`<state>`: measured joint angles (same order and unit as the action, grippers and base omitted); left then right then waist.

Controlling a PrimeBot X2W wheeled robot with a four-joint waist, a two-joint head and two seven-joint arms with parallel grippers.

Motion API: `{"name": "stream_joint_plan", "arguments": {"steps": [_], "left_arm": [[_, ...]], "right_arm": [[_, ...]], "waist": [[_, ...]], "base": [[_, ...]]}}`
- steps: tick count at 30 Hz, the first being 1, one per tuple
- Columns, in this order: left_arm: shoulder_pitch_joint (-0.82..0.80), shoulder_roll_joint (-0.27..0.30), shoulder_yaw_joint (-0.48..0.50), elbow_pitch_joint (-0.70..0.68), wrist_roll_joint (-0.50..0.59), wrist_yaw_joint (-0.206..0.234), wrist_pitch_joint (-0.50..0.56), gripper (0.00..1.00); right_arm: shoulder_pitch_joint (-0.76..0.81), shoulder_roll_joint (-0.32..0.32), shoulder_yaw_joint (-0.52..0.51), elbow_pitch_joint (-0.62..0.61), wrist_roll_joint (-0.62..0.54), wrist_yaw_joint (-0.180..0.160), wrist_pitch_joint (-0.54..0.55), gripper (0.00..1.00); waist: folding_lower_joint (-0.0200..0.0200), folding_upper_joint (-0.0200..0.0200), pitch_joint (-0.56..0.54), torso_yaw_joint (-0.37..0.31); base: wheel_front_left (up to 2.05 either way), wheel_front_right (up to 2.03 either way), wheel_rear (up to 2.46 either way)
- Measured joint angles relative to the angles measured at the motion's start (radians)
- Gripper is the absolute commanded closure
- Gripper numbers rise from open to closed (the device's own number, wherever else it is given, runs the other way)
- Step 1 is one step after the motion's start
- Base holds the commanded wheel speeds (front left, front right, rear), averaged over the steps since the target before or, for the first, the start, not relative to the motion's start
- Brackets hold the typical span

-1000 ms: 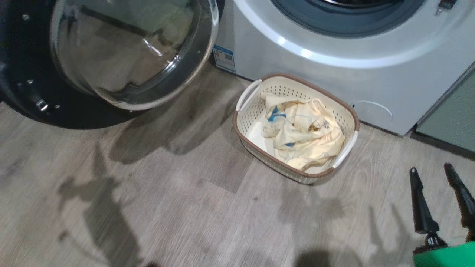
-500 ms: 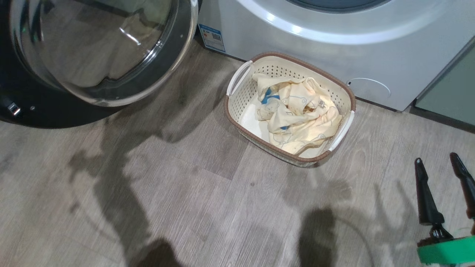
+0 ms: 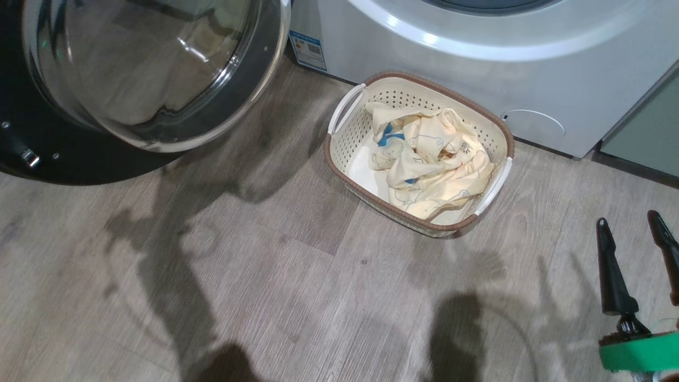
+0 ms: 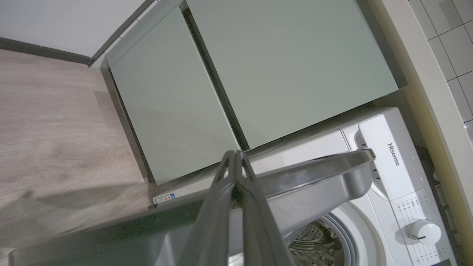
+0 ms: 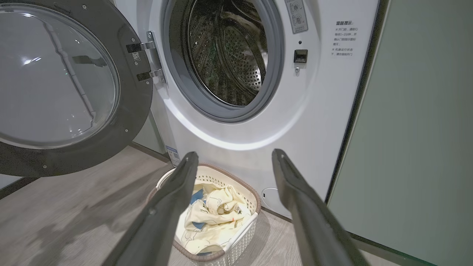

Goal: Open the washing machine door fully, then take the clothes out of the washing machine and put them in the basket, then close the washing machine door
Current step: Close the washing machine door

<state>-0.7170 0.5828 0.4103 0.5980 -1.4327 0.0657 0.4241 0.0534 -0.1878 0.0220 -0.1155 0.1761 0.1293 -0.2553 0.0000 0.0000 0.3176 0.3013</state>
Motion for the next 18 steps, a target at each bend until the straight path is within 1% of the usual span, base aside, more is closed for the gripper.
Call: {"name": "stream_joint_plan", "arguments": {"steps": [7,8,12,18], "left_arm": [[0.041,0.001,0.001,-0.052,-0.03,0.002,0.069,1.0],[0.046,0.0,0.001,-0.061,-0.03,0.009,0.075,1.0],[0.068,-0.003,-0.002,-0.089,-0.032,0.012,0.099,1.0],[0.113,-0.022,0.001,-0.16,-0.07,0.031,0.144,1.0]], "right_arm": [[0.0,-0.005,0.0,-0.001,0.0,0.0,0.0,0.0],[0.0,-0.005,0.0,-0.001,0.0,0.0,0.0,0.0],[0.0,-0.005,0.0,-0.002,0.0,0.0,0.0,0.0],[0.0,-0.005,-0.004,-0.004,0.0,0.0,0.0,0.0]], "waist": [[0.0,0.0,0.004,0.004],[0.0,0.0,0.005,0.004],[0.0,0.0,0.007,0.005],[0.0,0.0,0.016,0.011]], "base": [[0.0,0.0,0.0],[0.0,0.0,0.0],[0.0,0.0,0.0],[0.0,0.0,0.0]]}}
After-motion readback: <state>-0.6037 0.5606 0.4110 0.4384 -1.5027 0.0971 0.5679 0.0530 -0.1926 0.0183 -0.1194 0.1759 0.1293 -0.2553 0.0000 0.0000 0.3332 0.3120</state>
